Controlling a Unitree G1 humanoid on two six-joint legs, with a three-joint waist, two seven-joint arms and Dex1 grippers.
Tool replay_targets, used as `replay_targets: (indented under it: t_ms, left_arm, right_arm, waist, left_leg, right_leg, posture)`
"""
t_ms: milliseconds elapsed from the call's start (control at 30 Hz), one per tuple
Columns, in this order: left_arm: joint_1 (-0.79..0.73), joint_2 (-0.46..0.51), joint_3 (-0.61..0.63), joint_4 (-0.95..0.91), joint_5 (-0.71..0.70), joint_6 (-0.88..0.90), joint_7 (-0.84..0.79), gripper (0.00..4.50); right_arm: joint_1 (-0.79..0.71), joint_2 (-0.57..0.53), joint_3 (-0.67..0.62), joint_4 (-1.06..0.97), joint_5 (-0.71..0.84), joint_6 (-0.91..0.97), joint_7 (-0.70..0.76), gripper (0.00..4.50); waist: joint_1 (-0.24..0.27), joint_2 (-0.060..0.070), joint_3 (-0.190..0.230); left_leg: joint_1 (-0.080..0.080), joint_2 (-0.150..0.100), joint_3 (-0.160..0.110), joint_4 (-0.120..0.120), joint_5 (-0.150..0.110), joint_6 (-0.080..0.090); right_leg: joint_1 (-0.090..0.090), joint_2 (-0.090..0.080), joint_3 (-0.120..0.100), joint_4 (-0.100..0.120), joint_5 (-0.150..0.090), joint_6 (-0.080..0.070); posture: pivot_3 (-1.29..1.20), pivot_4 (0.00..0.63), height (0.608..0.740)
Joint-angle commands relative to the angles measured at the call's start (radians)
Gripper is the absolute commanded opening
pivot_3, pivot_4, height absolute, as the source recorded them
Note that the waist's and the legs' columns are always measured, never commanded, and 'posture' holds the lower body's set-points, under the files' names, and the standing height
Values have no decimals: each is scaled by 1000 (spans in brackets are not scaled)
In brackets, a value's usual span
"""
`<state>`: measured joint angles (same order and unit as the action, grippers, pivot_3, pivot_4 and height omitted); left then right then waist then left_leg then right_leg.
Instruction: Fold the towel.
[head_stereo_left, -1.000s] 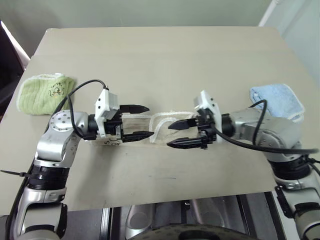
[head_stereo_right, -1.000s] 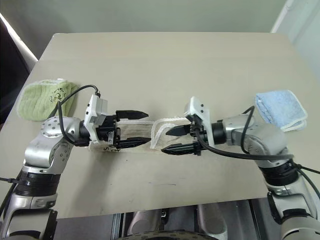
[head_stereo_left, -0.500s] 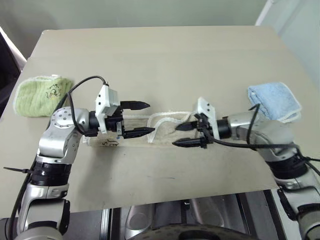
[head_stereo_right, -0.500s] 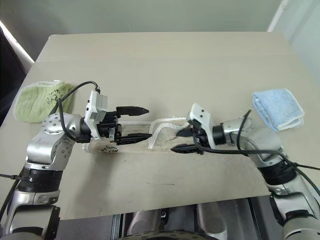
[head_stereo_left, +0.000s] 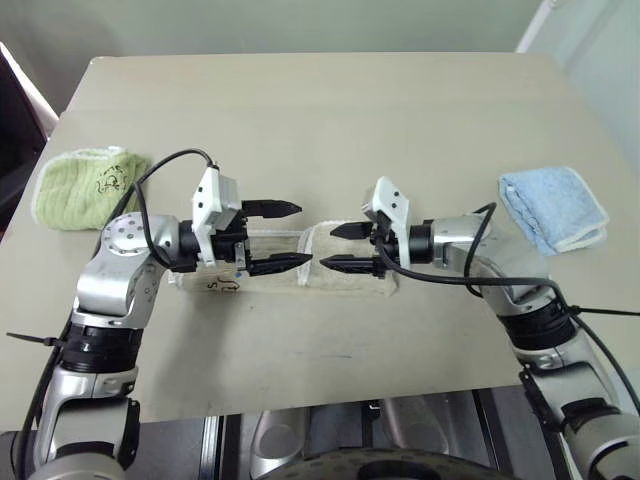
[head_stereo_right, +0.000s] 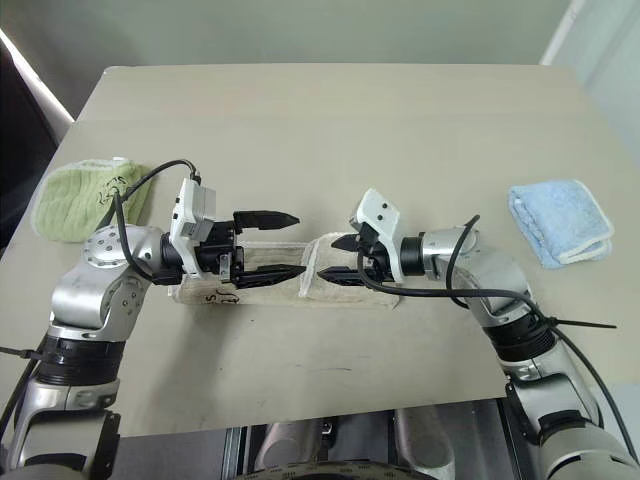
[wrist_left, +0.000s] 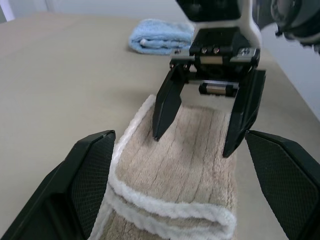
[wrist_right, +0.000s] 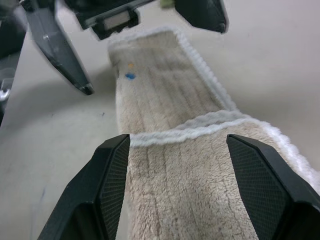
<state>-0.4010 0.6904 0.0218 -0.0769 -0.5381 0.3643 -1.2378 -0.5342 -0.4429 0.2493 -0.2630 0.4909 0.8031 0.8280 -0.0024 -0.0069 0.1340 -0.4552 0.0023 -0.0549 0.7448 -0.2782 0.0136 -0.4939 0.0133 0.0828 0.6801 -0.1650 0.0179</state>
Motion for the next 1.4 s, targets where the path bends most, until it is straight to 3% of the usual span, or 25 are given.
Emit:
replay_targets:
  t_ms: [33, 133, 200, 467, 500, 833, 1033, 1300, 1400]
  left_arm:
    - [14, -13, 25, -23, -40, 10, 0, 4328]
    - [38, -18, 25, -21, -62, 21, -16, 3604]
    - [44, -12, 14, -2, -50, 7, -34, 2965]
    - [7, -65, -37, 40, -22, -6, -39, 13]
    - [-6, -81, -47, 57, -7, -25, -30, 0]
    - [-122, -226, -126, 246, 140, -162, 29, 0]
    - [-89, -226, -158, 317, 187, -216, -12, 0]
    - [24, -182, -195, 228, 197, -173, -50, 0]
    - [37, -173, -205, 222, 215, -184, -52, 0]
  right_arm:
    - [38, -5, -145, -125, 119, 64, -40, 3272]
    - [87, -12, -211, -194, 161, 92, -79, 3278]
    - [111, -12, -255, -227, 202, 107, -96, 2885]
    - [182, 2, -288, -250, 204, 70, -162, 228]
    - [186, 10, -282, -245, 195, 59, -172, 63]
    - [144, 102, -203, -22, 11, -112, -274, 63]
    - [183, 110, -145, 49, -73, -172, -271, 63]
    - [288, 120, -6, 104, -218, -247, -295, 63]
    - [285, 131, -1, 133, -252, -268, -306, 63]
  waist:
    - [-1, 0, 0]
    - [-1, 0, 0]
    - [-1, 0, 0]
    - [-1, 0, 0]
    - [-1, 0, 0]
    - [1, 0, 0]
    - [0, 0, 0]
    - [0, -1, 0]
    - [-1, -1, 0]
  left_leg:
    - [0, 0, 0, 0, 0, 0]
    - [1, 0, 1, 0, 0, -1]
    - [1, 0, 1, 0, 1, -1]
    - [2, 0, 0, 0, 1, -1]
    - [2, 0, 0, 0, 1, -1]
    - [3, 0, -1, 1, 1, 0]
    - [2, 0, -1, 0, 1, 0]
    - [3, 0, -1, 0, 1, 0]
    - [10, 0, -1, 0, 0, 1]
  right_leg:
    - [0, 0, 0, 0, 0, 0]
    - [1, 0, 0, 0, 0, 0]
    - [1, 1, 0, 0, 0, 0]
    - [2, 0, 0, 0, 0, 0]
    - [2, 1, 0, 0, 0, 0]
    - [4, 0, 0, 0, 1, 2]
    - [3, 0, 0, -1, 4, 7]
    - [4, 0, 0, -1, 2, 3]
    - [11, 0, 0, -2, 2, 3]
  posture:
    - [0, 150, 703]
    - [0, 150, 703]
    - [0, 150, 703]
    - [0, 150, 703]
    - [0, 150, 703]
    - [0, 150, 703]
    - [0, 150, 703]
    - [0, 150, 703]
    - [0, 150, 703]
